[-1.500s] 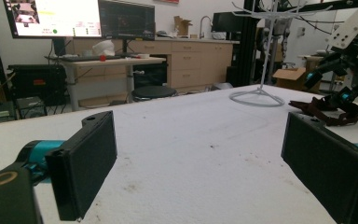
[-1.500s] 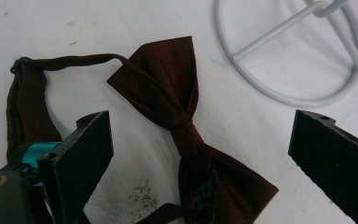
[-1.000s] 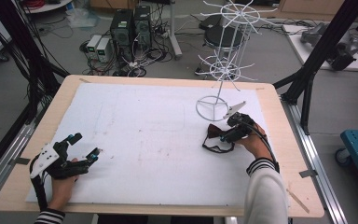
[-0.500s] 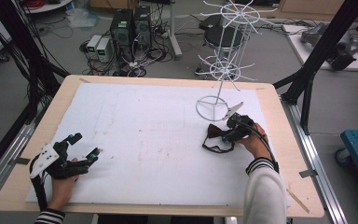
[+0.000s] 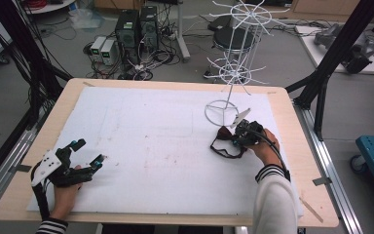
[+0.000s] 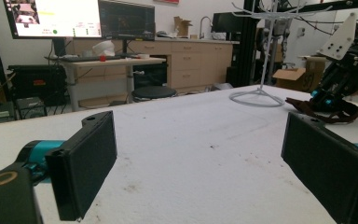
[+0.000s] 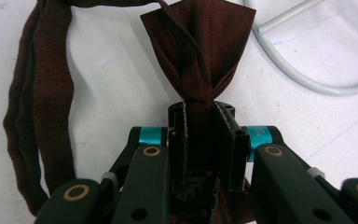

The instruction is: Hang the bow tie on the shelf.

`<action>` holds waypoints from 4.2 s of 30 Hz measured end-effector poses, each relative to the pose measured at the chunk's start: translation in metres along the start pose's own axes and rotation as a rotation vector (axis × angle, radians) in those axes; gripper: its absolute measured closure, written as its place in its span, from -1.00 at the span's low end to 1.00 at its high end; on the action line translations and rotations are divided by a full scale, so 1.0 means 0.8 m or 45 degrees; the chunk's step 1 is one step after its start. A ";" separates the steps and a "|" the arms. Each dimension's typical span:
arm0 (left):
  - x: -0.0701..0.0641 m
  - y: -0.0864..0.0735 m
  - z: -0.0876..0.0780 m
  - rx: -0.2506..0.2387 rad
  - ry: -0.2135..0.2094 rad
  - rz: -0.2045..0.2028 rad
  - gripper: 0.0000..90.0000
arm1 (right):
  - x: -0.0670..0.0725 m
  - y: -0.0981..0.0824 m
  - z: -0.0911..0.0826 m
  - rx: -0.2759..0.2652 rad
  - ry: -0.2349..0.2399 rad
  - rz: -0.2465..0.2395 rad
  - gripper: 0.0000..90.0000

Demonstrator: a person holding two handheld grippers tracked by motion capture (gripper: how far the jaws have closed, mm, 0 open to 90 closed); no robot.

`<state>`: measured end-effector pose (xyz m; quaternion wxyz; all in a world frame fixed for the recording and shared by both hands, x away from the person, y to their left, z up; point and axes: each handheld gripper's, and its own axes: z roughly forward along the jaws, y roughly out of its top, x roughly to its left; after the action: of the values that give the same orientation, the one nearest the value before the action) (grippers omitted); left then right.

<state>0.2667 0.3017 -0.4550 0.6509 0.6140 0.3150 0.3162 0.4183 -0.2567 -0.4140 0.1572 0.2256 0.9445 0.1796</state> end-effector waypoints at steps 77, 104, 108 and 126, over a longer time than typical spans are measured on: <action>-0.001 0.000 0.000 -0.008 0.004 0.006 -0.76 | 0.034 -0.031 -0.179 -1.012 -0.347 0.454 0.71; -0.001 0.000 0.000 -0.009 0.002 0.005 -0.76 | 0.004 -0.022 -0.156 -0.919 -0.520 0.650 0.71; -0.001 0.000 0.000 -0.008 0.004 0.006 -0.76 | -0.001 -0.022 -0.150 -0.918 -0.519 0.678 0.71; -0.001 0.000 0.000 -0.007 0.001 0.006 -0.76 | -0.011 -0.017 -0.124 -0.823 -0.509 0.791 0.71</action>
<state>0.2663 0.3015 -0.4551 0.6517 0.6129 0.3130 0.3188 0.3833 -0.2994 -0.3296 0.3365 0.4664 0.6798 0.4550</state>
